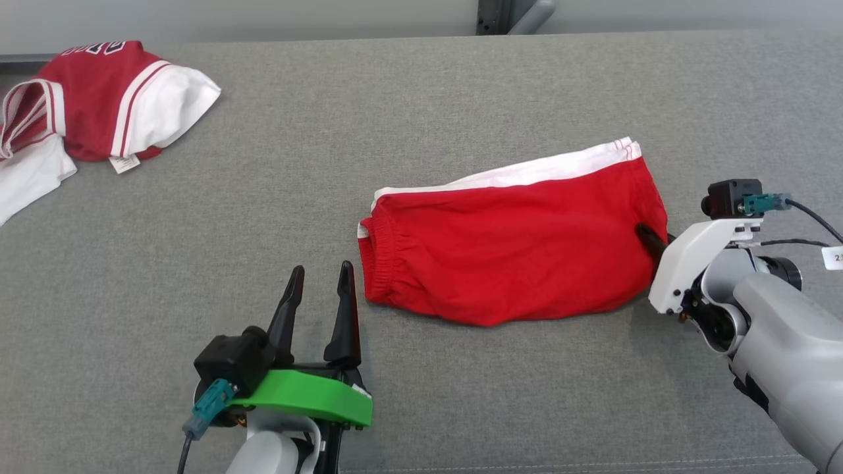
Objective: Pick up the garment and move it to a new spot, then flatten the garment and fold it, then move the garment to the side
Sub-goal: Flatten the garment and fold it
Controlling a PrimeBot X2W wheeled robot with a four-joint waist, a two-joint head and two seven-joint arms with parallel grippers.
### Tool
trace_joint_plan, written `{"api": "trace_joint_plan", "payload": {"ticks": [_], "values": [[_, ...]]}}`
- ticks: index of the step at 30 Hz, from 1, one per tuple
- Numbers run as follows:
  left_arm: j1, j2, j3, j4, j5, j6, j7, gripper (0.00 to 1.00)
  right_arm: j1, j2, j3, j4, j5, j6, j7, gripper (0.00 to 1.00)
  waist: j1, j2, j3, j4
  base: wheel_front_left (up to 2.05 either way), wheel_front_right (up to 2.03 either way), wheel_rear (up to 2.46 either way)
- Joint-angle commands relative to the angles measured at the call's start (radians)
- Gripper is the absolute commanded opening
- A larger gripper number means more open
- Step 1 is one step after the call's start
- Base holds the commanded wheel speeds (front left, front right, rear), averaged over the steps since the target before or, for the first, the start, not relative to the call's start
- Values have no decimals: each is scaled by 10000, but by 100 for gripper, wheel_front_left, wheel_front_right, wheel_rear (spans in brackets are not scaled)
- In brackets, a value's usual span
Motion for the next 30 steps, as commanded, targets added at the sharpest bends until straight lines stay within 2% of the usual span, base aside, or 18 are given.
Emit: {"api": "trace_joint_plan", "payload": {"ticks": [1, 16, 26, 30], "values": [[206, 63, 37, 21, 108, -59, -5, 100, 260, -30, -36, -12, 114, -14, -199, 0, 0, 111, -266, -374, 0, 0, 0], [482, 87, 281, 100, 358, -178, -5, 100, 1192, 385, -324, 438, 757, -14, -1234, 0, 0, 111, -771, -683, 0, 0, 0], [550, 93, 344, 125, 410, -214, -5, 100, 1021, 593, -370, 804, 878, -14, -1610, 0, 0, 111, -822, -608, 0, 0, 0], [571, 81, 362, 147, 383, -218, -5, 100, 869, 713, -307, 590, 905, -14, -1766, 0, 0, 111, -902, -555, 0, 0, 0]]}}
